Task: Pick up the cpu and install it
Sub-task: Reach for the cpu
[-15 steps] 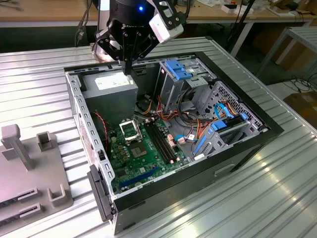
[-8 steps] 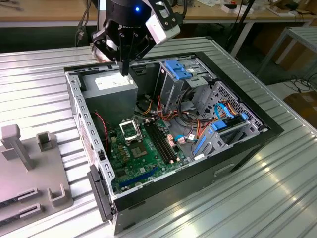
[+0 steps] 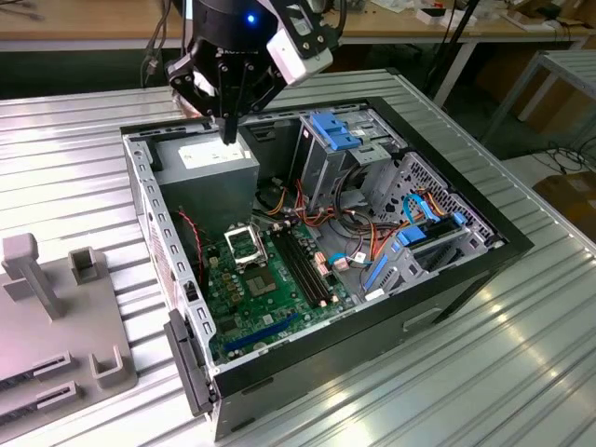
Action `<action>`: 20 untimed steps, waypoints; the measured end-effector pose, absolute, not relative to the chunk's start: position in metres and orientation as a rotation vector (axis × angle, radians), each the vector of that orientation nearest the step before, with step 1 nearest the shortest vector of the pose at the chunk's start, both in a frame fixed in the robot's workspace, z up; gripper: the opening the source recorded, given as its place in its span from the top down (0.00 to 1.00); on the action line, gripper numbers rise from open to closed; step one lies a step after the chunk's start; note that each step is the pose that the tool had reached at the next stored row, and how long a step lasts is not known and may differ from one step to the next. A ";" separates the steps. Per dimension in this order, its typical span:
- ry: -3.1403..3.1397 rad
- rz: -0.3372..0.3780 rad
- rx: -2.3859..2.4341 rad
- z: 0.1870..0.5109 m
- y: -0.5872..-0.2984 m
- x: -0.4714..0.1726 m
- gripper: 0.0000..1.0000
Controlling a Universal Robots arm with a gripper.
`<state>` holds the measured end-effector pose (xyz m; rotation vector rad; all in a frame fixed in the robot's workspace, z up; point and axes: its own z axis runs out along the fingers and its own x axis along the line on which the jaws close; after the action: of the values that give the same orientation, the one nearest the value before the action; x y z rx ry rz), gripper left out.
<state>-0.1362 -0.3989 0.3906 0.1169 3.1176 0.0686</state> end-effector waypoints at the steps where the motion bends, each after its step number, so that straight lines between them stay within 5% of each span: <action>1: 3.118 0.069 0.117 0.390 -0.399 -0.138 0.89; 20: 3.119 0.069 0.117 0.390 -0.399 -0.145 0.89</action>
<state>-0.1453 -0.3988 0.3896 0.1170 3.1186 0.0686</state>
